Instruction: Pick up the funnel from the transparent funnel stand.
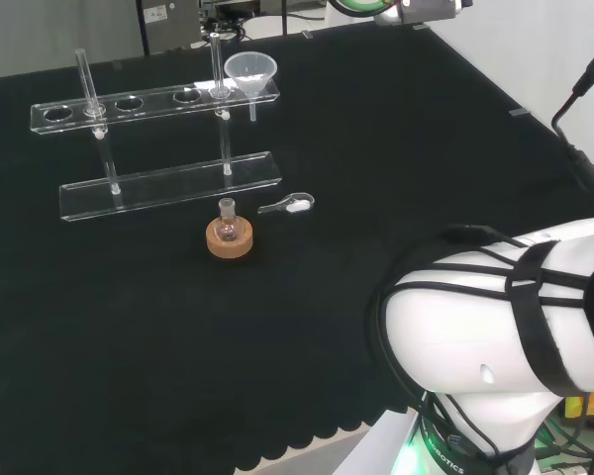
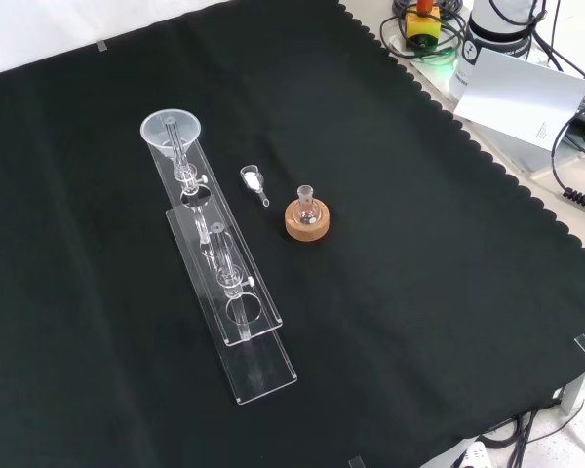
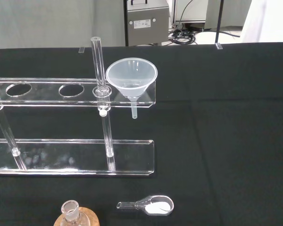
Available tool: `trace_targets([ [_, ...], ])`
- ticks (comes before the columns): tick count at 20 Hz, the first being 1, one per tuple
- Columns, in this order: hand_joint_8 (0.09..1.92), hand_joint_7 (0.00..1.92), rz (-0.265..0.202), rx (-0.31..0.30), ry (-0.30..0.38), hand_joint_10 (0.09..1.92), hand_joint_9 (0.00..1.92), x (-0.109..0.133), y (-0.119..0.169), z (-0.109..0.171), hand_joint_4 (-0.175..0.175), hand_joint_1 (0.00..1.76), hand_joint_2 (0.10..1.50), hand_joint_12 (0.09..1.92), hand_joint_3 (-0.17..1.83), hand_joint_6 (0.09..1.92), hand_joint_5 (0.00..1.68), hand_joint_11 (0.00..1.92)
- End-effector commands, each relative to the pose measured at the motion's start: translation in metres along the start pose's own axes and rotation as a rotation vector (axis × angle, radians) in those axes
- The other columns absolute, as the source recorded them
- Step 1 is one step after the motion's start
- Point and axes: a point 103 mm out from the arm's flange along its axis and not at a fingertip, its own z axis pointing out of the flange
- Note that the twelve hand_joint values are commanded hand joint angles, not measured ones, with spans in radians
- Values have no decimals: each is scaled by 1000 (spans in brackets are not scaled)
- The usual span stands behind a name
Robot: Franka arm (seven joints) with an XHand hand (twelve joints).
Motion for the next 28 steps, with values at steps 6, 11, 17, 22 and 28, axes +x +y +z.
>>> trace_targets([
  [6,87,0,12,-9,-12,591,4,0,4,-1,15,1,1191,1158,406,87,110,0],
  [11,87,2,38,11,-14,590,5,-9,15,5,14,0,1195,1155,400,87,115,0],
  [17,87,4,70,37,-14,589,6,-23,36,22,12,0,1196,1153,393,87,123,0],
  [22,87,22,43,33,1,593,19,-34,70,42,9,0,1200,1157,380,87,144,0],
  [28,87,49,19,40,-10,597,46,-41,128,61,4,0,1214,1182,348,87,169,0],
])
